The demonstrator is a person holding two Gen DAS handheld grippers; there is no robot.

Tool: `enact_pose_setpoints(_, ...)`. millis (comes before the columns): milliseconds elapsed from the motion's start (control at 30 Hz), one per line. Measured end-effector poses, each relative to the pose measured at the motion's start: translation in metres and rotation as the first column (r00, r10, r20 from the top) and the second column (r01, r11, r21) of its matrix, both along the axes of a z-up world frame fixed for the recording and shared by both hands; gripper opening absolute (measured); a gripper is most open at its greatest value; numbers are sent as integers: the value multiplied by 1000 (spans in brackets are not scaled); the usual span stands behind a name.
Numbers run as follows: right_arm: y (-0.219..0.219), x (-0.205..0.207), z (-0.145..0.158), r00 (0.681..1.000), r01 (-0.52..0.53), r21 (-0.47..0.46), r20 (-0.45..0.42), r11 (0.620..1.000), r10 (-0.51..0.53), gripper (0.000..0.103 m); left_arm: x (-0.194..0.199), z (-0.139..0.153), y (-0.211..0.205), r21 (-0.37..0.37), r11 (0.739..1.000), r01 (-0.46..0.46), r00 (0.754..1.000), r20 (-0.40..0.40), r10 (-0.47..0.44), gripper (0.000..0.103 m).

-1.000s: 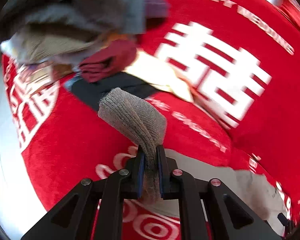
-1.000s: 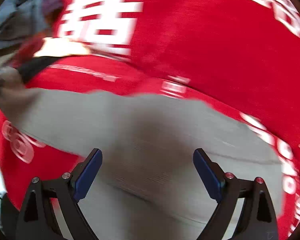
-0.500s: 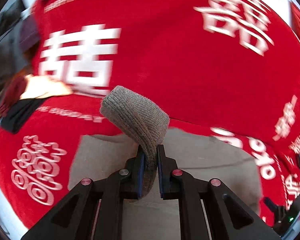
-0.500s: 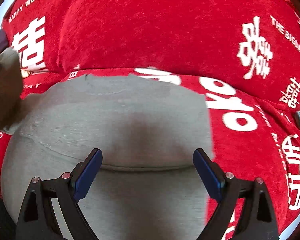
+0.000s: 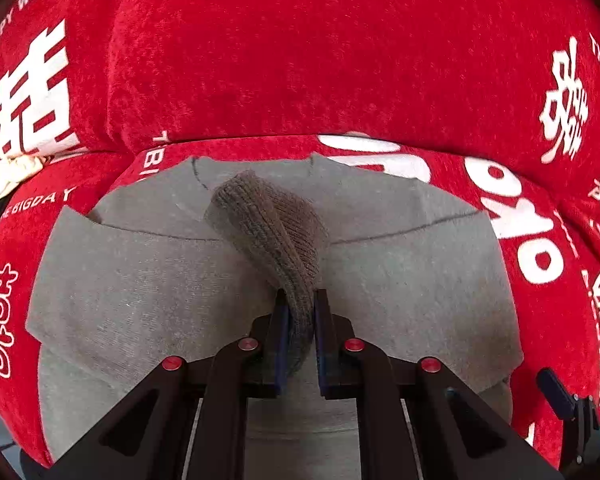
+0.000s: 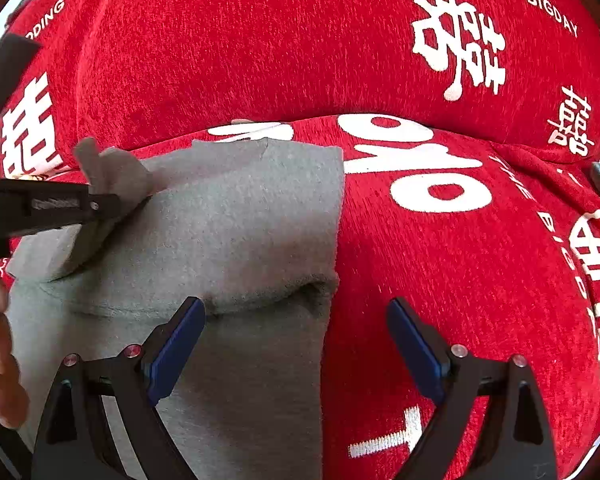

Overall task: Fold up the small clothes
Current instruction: 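Fold the held sleeve across the body, then open the left tool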

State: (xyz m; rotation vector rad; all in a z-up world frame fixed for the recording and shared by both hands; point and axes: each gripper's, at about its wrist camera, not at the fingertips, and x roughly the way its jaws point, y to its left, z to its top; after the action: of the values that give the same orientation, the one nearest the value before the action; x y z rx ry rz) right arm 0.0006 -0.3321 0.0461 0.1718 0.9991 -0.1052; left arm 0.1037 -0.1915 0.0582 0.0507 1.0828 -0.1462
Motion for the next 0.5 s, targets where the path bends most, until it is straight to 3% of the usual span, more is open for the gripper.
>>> enact_pose_setpoints(200, -13, -4, -8, 999, 33, 49, 1, 998, -34, 94, -11, 26, -27, -14, 998, 61, 996, 73, -60, 12)
enact_pose_setpoints(300, -16, -5, -11, 999, 34, 48, -5, 998, -34, 94, -3, 14, -37, -3, 998, 66, 997, 30, -65, 12)
enact_pose_setpoints(433, -16, -7, -7, 1000, 28, 59, 1, 998, -28, 94, 1, -10, -40, -41, 997, 71, 996, -52, -73, 13)
enact_pose_setpoints(467, -17, -7, -6, 1000, 31, 63, 0, 998, -31, 94, 1, -14, -42, -56, 995, 86, 994, -67, -89, 14)
enact_pose_setpoints(500, -19, -8, -5, 999, 37, 66, -1, 997, -37, 94, 0, -15, -44, -57, 993, 99, 992, -75, -103, 30)
